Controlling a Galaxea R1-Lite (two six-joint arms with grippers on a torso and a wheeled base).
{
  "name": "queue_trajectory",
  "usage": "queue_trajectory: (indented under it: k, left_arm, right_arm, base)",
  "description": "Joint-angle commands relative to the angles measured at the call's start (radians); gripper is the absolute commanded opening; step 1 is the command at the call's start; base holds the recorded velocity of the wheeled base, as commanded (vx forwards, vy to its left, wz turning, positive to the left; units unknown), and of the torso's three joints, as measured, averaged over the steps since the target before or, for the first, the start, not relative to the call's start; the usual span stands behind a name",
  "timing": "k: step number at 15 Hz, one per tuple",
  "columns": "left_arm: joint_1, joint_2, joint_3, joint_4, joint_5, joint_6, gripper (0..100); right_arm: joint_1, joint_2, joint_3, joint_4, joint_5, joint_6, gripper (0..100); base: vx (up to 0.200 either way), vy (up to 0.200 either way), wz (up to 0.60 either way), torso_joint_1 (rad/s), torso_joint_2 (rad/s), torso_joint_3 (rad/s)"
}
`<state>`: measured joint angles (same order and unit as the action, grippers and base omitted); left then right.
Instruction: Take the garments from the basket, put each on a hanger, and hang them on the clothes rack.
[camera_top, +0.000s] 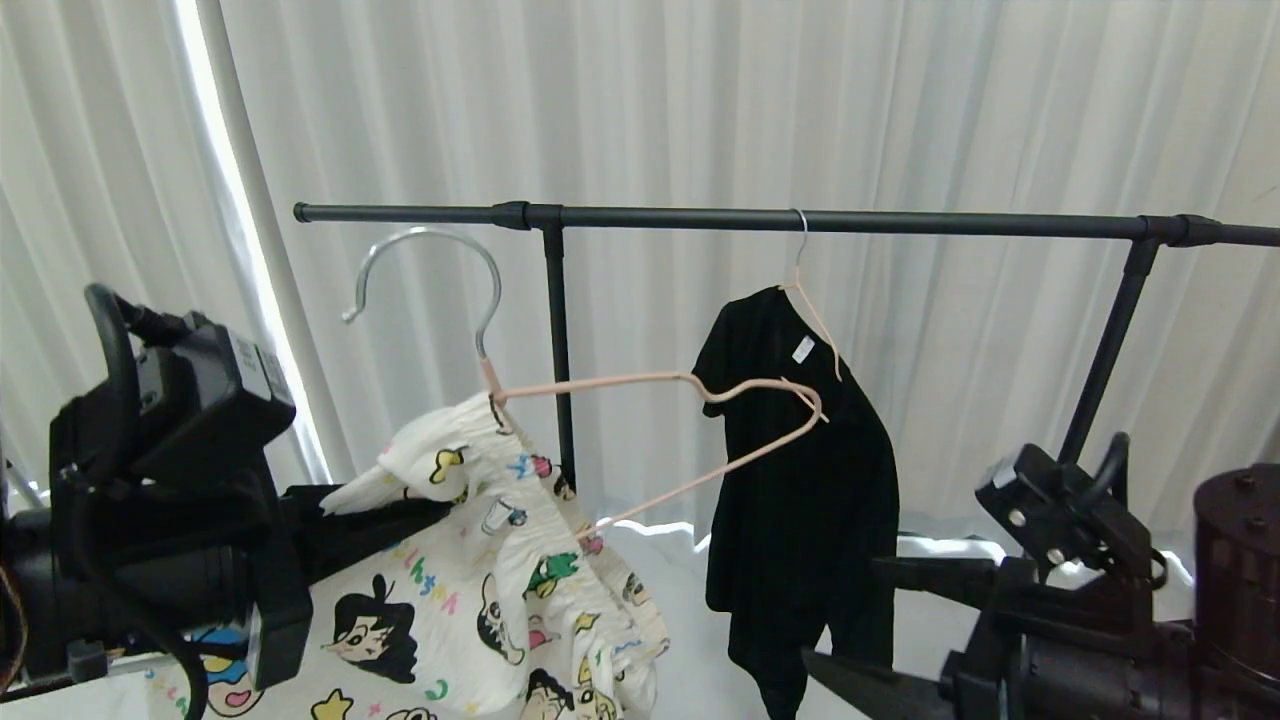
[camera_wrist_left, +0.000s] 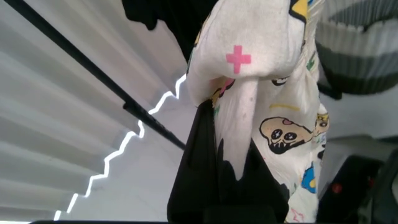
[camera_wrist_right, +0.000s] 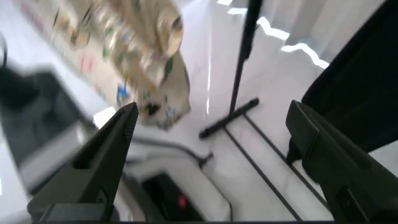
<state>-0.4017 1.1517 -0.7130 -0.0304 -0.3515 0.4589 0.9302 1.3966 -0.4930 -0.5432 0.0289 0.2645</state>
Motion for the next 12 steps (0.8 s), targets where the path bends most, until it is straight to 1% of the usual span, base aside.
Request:
queue_trajectory:
  k: [1, 2, 4, 7, 10, 12]
  left_arm:
    - [-0.023, 0.039, -0.052, 0.000, -0.001, -0.022, 0]
    - [-0.037, 0.036, -0.056, 0.000, -0.001, -0.026, 0]
    - [-0.063, 0.033, -0.057, 0.000, -0.001, -0.028, 0]
    - [-0.063, 0.033, -0.060, -0.006, -0.001, -0.029, 0]
    - [-0.062, 0.034, -0.069, -0.036, -0.001, -0.028, 0]
    - [-0.062, 0.037, -0.080, -0.037, -0.001, -0.029, 0]
  right_arm:
    - [0.027, 0.156, -0.084, -0.081, -0.073, 0.085, 100]
    - [0.042, 0.208, -0.130, -0.112, -0.110, 0.125, 100]
    - [0.094, 0.260, -0.187, -0.133, -0.139, 0.170, 100]
    - [0.157, 0.305, -0.210, -0.133, -0.152, 0.173, 100]
    - [0.200, 0.329, -0.210, -0.133, -0.167, 0.171, 100]
    - [0.216, 0.341, -0.210, -0.133, -0.173, 0.171, 100]
  base:
    - [0.000, 0.000, 0.00, 0.000, 0.00, 0.000]
    - [0.000, 0.000, 0.00, 0.000, 0.00, 0.000]
    - [0.000, 0.000, 0.00, 0.000, 0.00, 0.000]
    - [0.000, 0.000, 0.00, 0.000, 0.00, 0.000]
    - [0.000, 0.000, 0.00, 0.000, 0.00, 0.000]
    - [0.000, 0.000, 0.00, 0.000, 0.00, 0.000]
